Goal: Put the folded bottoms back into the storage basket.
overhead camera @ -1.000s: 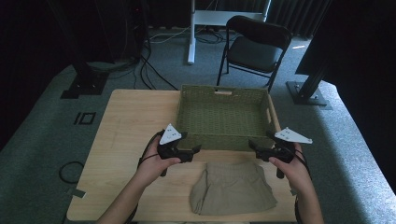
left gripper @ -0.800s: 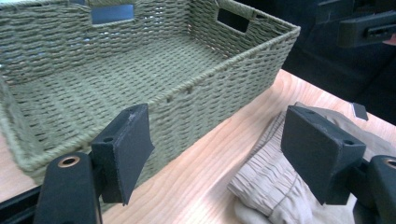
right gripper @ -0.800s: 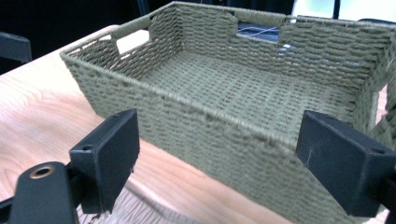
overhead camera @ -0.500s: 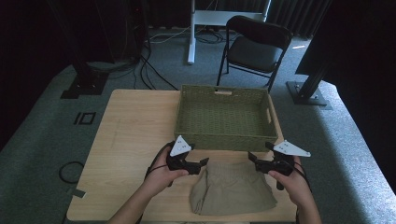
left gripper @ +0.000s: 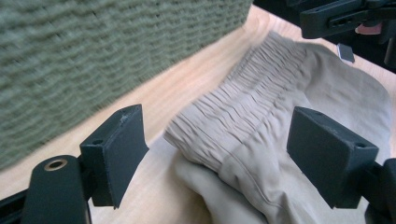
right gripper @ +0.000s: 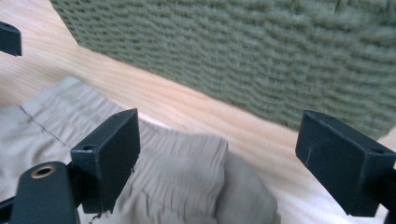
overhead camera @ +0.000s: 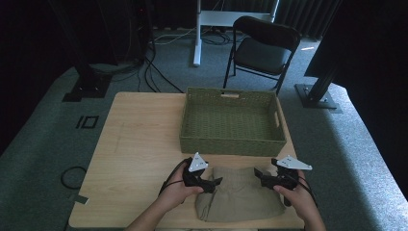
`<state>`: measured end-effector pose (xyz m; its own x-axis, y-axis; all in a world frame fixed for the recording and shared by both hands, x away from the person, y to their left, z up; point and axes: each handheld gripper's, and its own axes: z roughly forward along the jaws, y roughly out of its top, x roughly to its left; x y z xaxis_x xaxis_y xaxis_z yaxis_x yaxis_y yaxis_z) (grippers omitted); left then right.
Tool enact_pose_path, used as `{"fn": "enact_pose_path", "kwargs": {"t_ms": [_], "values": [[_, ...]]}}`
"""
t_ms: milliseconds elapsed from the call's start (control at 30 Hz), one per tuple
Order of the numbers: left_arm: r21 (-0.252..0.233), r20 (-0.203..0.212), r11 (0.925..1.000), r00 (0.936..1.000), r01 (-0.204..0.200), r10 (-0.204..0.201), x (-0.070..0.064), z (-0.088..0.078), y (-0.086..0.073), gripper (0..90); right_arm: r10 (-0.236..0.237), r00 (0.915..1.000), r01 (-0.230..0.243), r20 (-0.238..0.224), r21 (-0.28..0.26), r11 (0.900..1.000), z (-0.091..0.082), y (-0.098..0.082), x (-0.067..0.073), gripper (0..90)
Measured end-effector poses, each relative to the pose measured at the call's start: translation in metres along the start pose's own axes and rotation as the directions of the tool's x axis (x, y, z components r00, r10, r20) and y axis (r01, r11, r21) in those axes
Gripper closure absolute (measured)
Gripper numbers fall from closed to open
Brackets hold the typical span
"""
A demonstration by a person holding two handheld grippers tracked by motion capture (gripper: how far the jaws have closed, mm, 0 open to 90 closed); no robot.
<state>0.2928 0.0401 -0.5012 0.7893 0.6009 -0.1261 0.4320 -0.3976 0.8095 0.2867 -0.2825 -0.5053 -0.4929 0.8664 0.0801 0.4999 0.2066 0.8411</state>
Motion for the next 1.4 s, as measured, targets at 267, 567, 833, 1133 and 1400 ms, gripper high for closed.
{"fn": "enact_pose_path", "kwargs": {"t_ms": [267, 567, 833, 1133, 1400], "values": [[0.063, -0.023, 0.9978, 0.9996, 0.02, -0.019, -0.005, 0.009, -0.015, 20.0, 0.011, 0.9997, -0.013, 0.02, 0.069, 0.998, 0.004, -0.021, 0.0, 13.3], [0.131, -0.049, 0.991, 0.9986, 0.025, -0.018, -0.009, 0.018, -0.027, 20.0, 0.02, 0.9998, -0.021, 0.006, 0.117, 0.993, 0.002, -0.037, -0.001, 13.3], [0.164, -0.033, 0.9857, 0.9989, 0.039, -0.034, -0.012, 0.024, -0.033, 19.4, 0.001, 1.0, 0.0, -0.005, 0.162, 0.987, 0.007, -0.046, 0.004, 13.4], [0.168, -0.029, 0.9847, 0.9988, 0.044, -0.04, -0.015, 0.032, -0.038, 17.6, -0.031, 0.9995, 0.031, -0.002, 0.186, 0.982, 0.012, -0.053, 0.009, 14.2], [0.143, -0.038, 0.989, 0.9983, -0.038, 0.044, -0.023, 0.039, -0.041, 15.1, -0.03, 0.9995, 0.028, 0.01, 0.172, 0.985, 0.012, -0.056, 0.013, 12.6]]}}
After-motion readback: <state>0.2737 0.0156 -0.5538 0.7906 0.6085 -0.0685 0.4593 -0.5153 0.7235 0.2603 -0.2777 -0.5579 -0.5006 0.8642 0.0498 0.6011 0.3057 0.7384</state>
